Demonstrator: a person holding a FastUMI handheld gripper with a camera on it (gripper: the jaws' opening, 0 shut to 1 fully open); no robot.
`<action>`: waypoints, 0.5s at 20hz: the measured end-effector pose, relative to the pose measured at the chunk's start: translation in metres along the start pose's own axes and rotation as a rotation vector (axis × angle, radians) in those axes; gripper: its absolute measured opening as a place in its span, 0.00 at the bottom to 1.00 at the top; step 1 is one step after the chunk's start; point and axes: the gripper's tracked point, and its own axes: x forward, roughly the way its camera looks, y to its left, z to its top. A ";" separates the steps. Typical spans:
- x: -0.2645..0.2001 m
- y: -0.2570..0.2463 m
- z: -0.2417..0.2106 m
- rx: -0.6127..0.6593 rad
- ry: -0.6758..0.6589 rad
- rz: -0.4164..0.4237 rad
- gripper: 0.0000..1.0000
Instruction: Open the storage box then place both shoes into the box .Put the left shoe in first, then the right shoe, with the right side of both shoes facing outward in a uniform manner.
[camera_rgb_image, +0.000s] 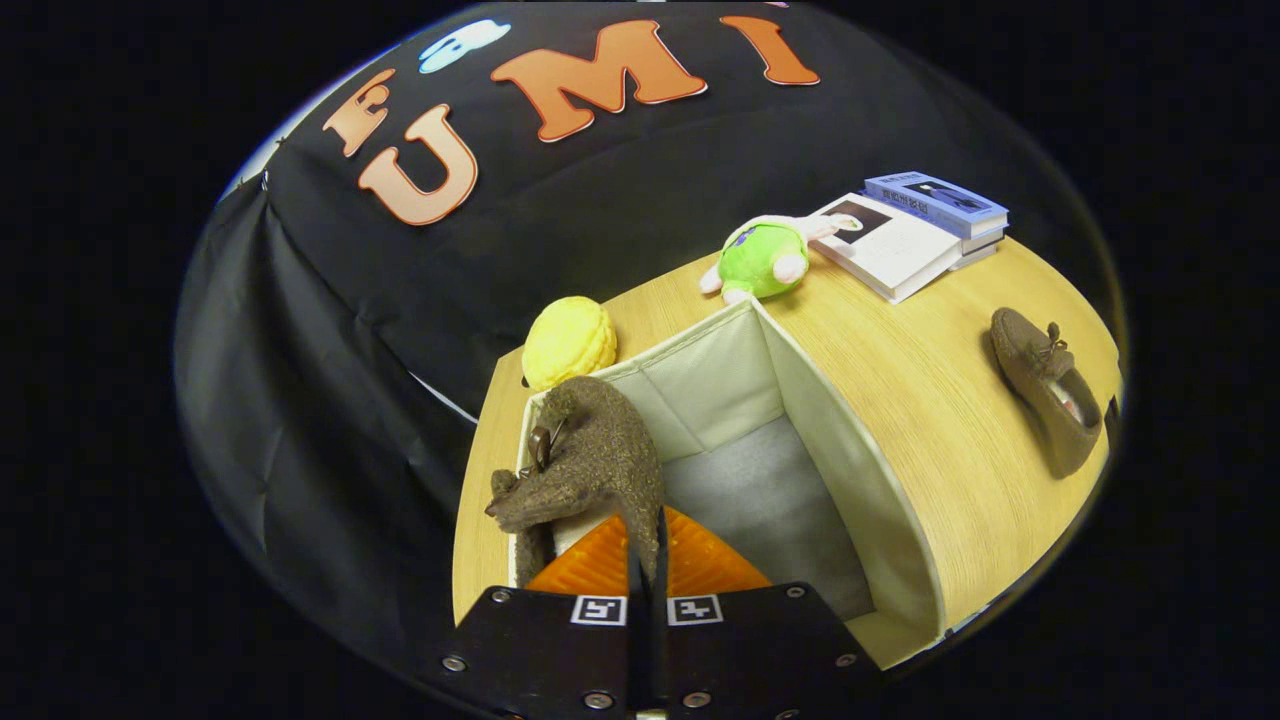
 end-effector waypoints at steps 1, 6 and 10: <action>0.002 -0.001 -0.003 0.000 0.012 -0.010 0.01; 0.007 0.000 -0.012 -0.008 0.060 -0.003 0.11; 0.000 -0.004 -0.012 -0.026 0.069 0.020 0.50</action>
